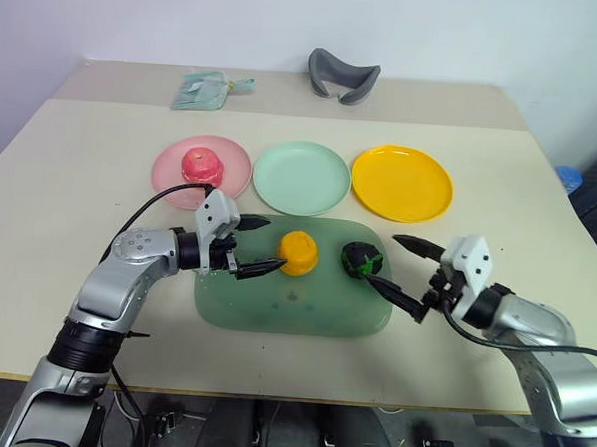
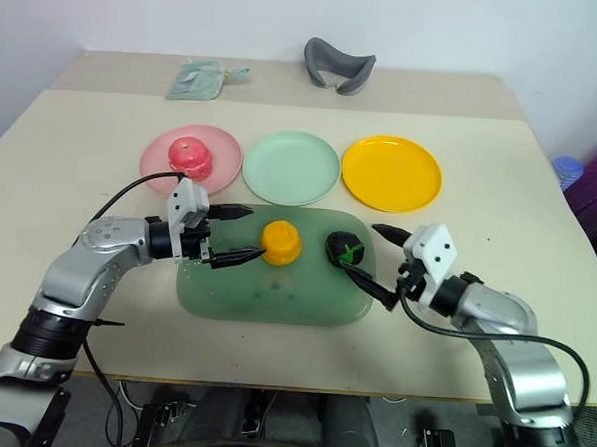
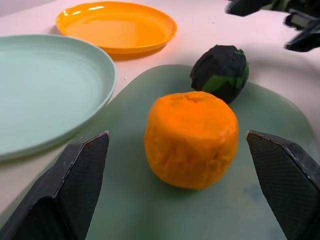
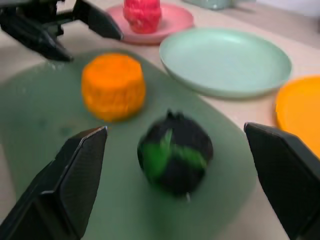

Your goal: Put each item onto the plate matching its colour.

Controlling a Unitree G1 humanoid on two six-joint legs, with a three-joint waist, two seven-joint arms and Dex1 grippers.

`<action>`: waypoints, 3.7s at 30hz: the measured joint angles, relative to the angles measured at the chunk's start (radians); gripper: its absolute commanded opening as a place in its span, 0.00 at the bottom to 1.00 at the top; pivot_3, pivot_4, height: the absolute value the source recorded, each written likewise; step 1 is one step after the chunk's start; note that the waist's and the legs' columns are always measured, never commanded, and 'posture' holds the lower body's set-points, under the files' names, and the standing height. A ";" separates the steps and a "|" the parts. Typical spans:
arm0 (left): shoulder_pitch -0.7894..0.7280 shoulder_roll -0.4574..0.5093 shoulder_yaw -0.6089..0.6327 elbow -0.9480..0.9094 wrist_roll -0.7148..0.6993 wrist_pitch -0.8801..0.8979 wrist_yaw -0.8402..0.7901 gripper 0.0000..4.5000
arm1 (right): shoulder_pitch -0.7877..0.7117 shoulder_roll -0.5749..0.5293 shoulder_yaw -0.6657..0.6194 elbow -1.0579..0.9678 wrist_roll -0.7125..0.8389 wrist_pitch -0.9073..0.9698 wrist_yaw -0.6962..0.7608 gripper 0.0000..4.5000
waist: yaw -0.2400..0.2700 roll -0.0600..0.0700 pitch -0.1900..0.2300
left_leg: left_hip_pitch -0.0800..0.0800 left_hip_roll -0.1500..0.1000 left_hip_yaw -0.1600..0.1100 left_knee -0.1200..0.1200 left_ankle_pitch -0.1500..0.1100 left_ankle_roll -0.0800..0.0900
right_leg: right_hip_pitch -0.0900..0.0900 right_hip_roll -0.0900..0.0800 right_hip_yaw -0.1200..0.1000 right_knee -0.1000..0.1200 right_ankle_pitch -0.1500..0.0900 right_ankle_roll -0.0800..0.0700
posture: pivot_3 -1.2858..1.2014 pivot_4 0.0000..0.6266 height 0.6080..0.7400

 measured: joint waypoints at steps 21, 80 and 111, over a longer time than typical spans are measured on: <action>0.276 0.176 0.238 0.047 -0.091 -0.175 -0.257 0.99 | -0.413 0.107 0.269 0.002 -0.045 0.300 -0.169 1.00 | -0.004 0.000 0.000 | 0.000 0.000 0.000 -0.001 0.001 -0.001 | -0.003 -0.001 0.001 0.001 0.000 -0.001 | 0.52 0.24 1.00; 0.463 0.062 0.291 -0.214 -0.134 -0.170 -0.015 1.00 | -1.038 0.204 0.111 1.269 -0.217 -0.051 -0.148 0.62 | -0.030 0.001 0.001 | -0.001 0.000 0.003 -0.003 0.000 0.000 | -0.004 -0.002 0.001 0.000 0.000 -0.001 | 0.52 0.24 1.00; 0.356 0.078 0.252 -0.157 -0.136 -0.152 -0.042 1.00 | -0.387 -0.015 0.044 0.328 0.075 0.322 0.158 0.99 | -0.008 0.003 0.001 | 0.000 0.001 0.000 -0.002 -0.003 0.005 | -0.002 -0.002 0.000 0.000 0.000 -0.001 | 0.52 0.24 1.00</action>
